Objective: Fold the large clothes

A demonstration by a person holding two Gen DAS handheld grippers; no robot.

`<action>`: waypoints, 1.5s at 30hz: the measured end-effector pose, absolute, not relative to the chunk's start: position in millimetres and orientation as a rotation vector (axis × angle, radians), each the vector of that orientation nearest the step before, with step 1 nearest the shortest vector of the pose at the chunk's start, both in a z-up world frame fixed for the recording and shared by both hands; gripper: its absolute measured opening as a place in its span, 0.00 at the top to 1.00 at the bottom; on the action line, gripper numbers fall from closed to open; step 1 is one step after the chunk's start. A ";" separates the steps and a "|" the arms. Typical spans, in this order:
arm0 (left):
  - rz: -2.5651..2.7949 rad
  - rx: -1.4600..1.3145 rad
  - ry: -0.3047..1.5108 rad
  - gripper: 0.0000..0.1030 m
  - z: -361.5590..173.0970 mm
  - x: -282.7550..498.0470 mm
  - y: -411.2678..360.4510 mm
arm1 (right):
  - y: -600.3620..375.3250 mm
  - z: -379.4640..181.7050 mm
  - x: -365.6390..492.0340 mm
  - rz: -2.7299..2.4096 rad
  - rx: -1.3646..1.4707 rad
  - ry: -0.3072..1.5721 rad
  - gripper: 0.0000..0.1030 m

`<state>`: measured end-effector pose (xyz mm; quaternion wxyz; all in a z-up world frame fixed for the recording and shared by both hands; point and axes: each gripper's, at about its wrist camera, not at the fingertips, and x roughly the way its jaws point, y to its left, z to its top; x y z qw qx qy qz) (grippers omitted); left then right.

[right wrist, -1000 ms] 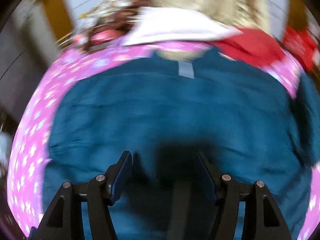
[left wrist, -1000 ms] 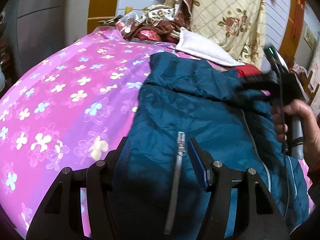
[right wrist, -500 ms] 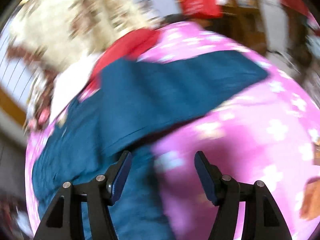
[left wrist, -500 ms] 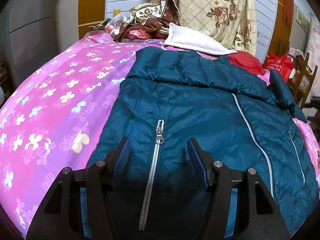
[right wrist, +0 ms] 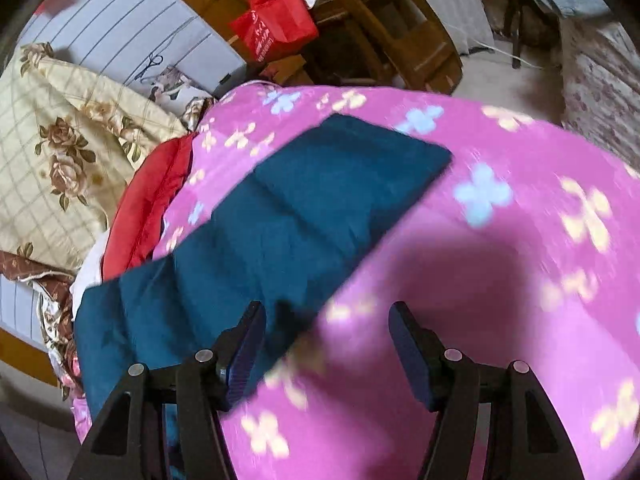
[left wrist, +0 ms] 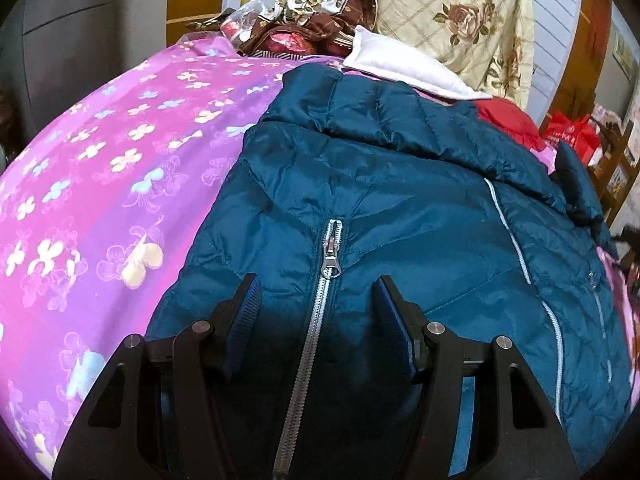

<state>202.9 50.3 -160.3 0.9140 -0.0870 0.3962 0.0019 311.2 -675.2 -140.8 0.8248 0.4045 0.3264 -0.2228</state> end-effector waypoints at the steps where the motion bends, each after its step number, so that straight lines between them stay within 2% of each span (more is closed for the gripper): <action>1: 0.001 -0.164 0.823 0.39 -161.3 204.6 47.3 | -679.0 -140.6 313.7 -0.477 0.855 0.692 0.39; 3: -0.004 -0.141 0.834 0.36 -162.4 207.6 41.8 | -684.4 -140.4 325.5 -0.486 0.843 0.688 0.39; 5: -0.006 -0.137 0.843 0.36 -163.8 210.2 40.7 | -687.6 -141.0 336.7 -0.496 0.822 0.689 0.56; 6: -0.007 -0.137 0.847 0.35 -164.6 211.5 41.2 | -688.0 -142.3 341.8 -0.510 0.805 0.708 0.74; 7: -0.010 -0.139 0.851 0.34 -165.1 212.7 41.3 | -688.3 -142.9 344.6 -0.526 0.785 0.720 0.84; 10: -0.019 -0.143 0.857 0.32 -166.2 214.5 42.4 | -691.9 -137.6 342.0 -0.554 0.766 0.722 0.93; 14: -0.033 -0.165 0.854 0.31 -166.2 214.0 46.1 | -697.1 -101.8 330.0 -0.671 0.693 0.681 0.95; 23: -0.046 -0.191 0.840 0.31 -164.6 209.8 48.8 | -662.0 35.6 300.3 -0.697 0.567 0.529 0.96; 31: -0.075 -0.203 0.817 0.31 -161.0 202.0 49.9 | -509.2 128.0 326.9 -0.371 0.402 0.464 0.95; 38: -0.126 -0.227 0.771 0.31 -145.4 187.7 54.6 | -314.7 137.3 369.0 -0.030 0.215 0.522 0.96; 42: -0.127 -0.271 0.740 0.31 -132.3 180.0 69.5 | -202.1 100.1 393.5 0.117 0.095 0.599 0.95; 45: -0.084 -0.270 0.695 0.31 -120.8 174.7 83.2 | -130.1 48.2 409.4 0.182 -0.004 0.690 0.95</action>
